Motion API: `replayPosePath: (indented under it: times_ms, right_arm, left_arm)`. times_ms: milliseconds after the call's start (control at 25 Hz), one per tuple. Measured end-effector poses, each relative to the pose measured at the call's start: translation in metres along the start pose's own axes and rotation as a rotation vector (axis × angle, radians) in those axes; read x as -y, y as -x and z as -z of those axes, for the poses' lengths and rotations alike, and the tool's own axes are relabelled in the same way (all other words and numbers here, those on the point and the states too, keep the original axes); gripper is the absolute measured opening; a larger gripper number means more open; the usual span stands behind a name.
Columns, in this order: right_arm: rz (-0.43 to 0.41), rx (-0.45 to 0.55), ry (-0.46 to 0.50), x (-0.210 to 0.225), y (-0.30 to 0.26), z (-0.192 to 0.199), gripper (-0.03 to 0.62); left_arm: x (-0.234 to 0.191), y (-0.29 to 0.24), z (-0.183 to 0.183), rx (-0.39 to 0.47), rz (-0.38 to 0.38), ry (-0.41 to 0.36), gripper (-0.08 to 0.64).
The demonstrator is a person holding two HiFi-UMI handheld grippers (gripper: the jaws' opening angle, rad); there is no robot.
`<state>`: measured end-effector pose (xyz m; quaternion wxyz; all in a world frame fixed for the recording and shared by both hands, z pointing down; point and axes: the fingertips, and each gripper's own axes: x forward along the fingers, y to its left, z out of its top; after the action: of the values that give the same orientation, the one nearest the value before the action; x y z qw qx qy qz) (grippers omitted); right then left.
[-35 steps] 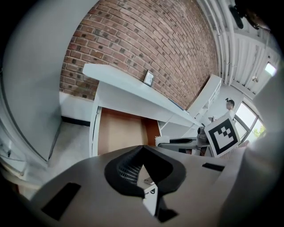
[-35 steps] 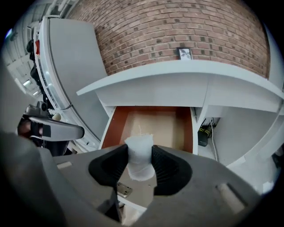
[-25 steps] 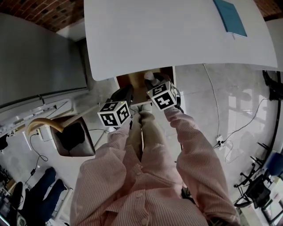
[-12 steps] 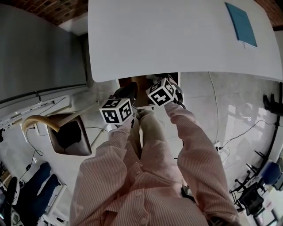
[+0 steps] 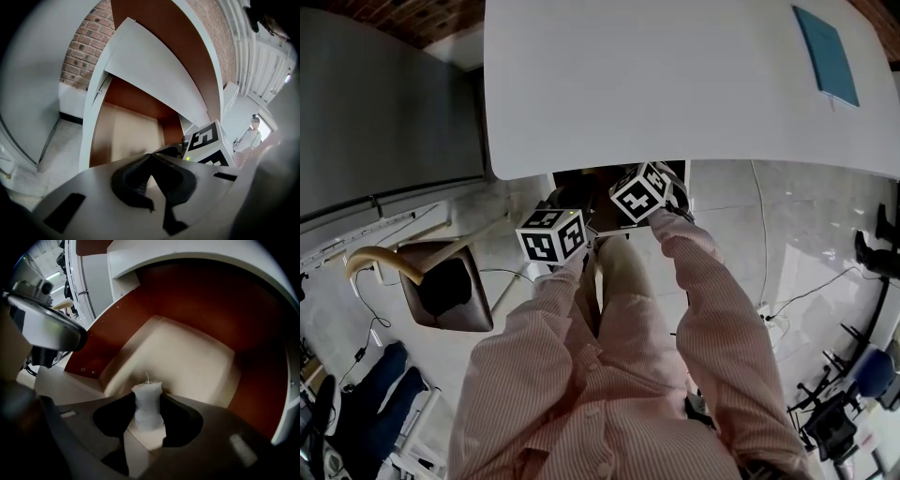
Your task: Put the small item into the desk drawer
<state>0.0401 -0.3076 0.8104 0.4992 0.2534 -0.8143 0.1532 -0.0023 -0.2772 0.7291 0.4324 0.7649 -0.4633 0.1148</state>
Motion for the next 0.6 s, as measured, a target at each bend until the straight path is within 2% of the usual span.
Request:
replayPosePath:
  times_ms: [600]
  right_arm:
    - [-0.021,-0.035,0.070,-0.006,-0.013,0.002,0.170]
  left_arm:
    - [-0.001,-0.004,0.004,-0.013,-0.010,-0.009,0.000]
